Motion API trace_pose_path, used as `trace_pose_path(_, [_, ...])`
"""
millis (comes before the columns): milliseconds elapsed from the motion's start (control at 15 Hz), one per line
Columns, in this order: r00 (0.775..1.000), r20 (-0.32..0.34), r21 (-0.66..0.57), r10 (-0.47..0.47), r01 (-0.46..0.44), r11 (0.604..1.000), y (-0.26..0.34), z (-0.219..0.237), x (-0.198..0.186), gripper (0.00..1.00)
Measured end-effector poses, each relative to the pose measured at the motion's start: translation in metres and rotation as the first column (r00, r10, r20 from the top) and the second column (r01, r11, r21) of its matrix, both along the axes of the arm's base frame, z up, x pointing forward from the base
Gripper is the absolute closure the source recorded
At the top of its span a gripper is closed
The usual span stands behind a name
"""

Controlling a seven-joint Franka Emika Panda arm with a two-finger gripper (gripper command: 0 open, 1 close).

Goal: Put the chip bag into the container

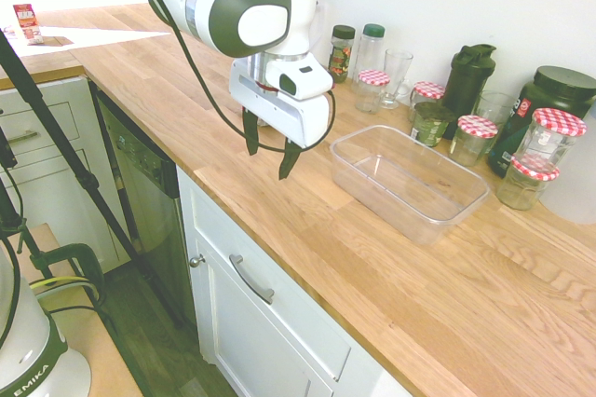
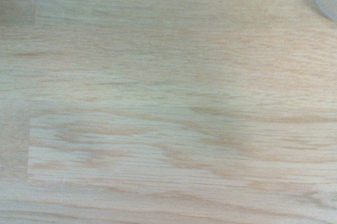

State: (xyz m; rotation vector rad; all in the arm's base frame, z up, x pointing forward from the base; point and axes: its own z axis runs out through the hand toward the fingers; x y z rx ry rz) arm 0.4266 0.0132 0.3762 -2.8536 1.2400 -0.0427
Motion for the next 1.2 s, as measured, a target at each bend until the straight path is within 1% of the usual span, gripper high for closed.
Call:
trace_pose_path(200, [1.000, 0.001, -0.003, 0.004, -0.004, 1.000, 0.003, 0.002, 0.001, 0.00])
trace_pose_path(333, [1.000, 0.010, -0.014, 0.004, -0.003, 1.000, 0.014, 0.012, 0.007, 0.00])
trace_pose_path(600, [0.999, 0.050, -0.035, -0.002, 0.004, 0.999, 0.070, 0.047, 0.033, 0.00])
trace_pose_path(733, [0.996, 0.083, -0.035, -0.020, 0.022, 0.999, 0.101, 0.057, 0.051, 0.00])
trace_pose_path(933, [0.989, 0.137, -0.045, -0.059, 0.065, 0.997, 0.123, 0.070, 0.086, 0.00])
trace_pose_path(1200, [0.985, 0.156, -0.030, -0.078, 0.083, 0.996, 0.142, 0.067, 0.133, 0.00])
